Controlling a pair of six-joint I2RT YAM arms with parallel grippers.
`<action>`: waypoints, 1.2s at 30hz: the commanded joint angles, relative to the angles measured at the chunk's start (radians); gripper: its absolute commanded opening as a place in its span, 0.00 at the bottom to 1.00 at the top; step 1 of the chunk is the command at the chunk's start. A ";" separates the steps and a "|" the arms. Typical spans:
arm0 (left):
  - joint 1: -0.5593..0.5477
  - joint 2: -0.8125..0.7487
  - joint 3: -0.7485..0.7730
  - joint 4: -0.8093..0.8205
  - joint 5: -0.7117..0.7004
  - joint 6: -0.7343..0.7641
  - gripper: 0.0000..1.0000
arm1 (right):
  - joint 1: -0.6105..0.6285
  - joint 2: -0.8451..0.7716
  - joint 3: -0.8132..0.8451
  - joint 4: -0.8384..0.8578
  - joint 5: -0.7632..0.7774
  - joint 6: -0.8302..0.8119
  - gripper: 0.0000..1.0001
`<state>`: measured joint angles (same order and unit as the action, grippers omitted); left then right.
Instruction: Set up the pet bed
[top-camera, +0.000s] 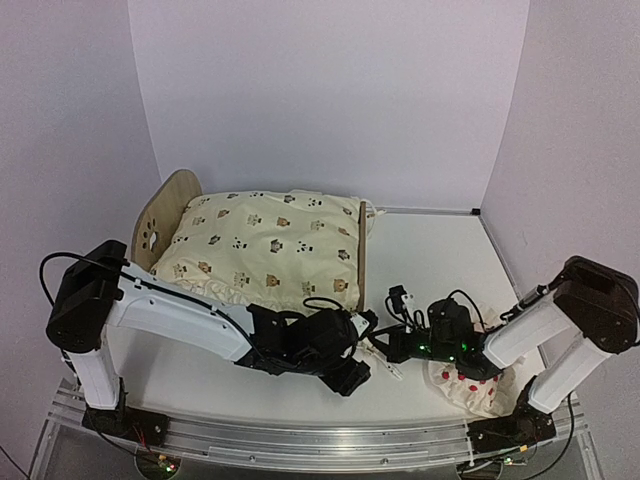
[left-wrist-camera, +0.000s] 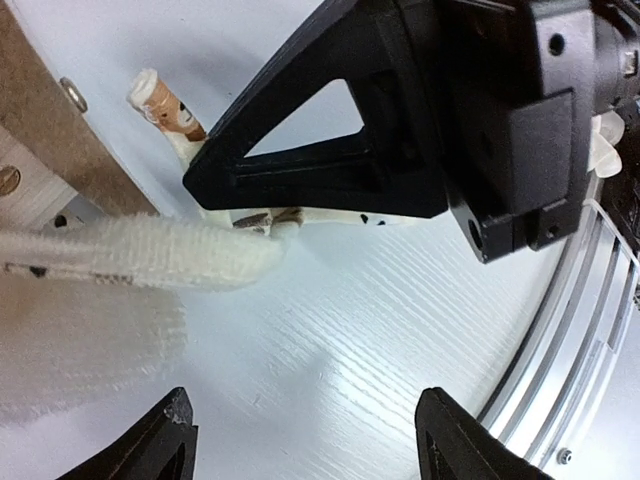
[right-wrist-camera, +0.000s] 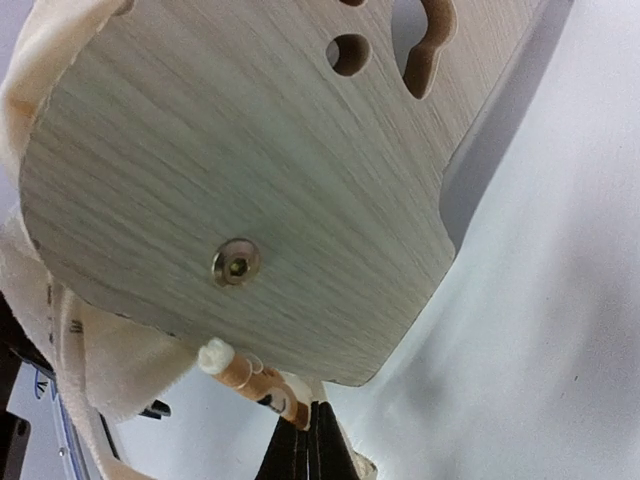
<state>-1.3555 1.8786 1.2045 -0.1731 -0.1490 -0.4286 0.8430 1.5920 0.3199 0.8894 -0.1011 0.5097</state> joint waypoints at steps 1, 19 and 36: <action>-0.002 -0.022 0.005 0.005 -0.060 -0.081 0.77 | 0.078 -0.040 0.037 0.008 0.057 0.078 0.00; -0.003 -0.050 -0.163 0.269 -0.059 -0.232 0.71 | 0.212 -0.021 0.133 -0.002 0.215 0.111 0.00; -0.003 0.005 -0.158 0.297 -0.053 -0.238 0.29 | 0.214 -0.081 0.105 -0.005 0.283 0.112 0.00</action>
<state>-1.3598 1.8729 1.0313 0.0882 -0.2044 -0.6637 1.0504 1.5544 0.4309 0.8662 0.1509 0.6151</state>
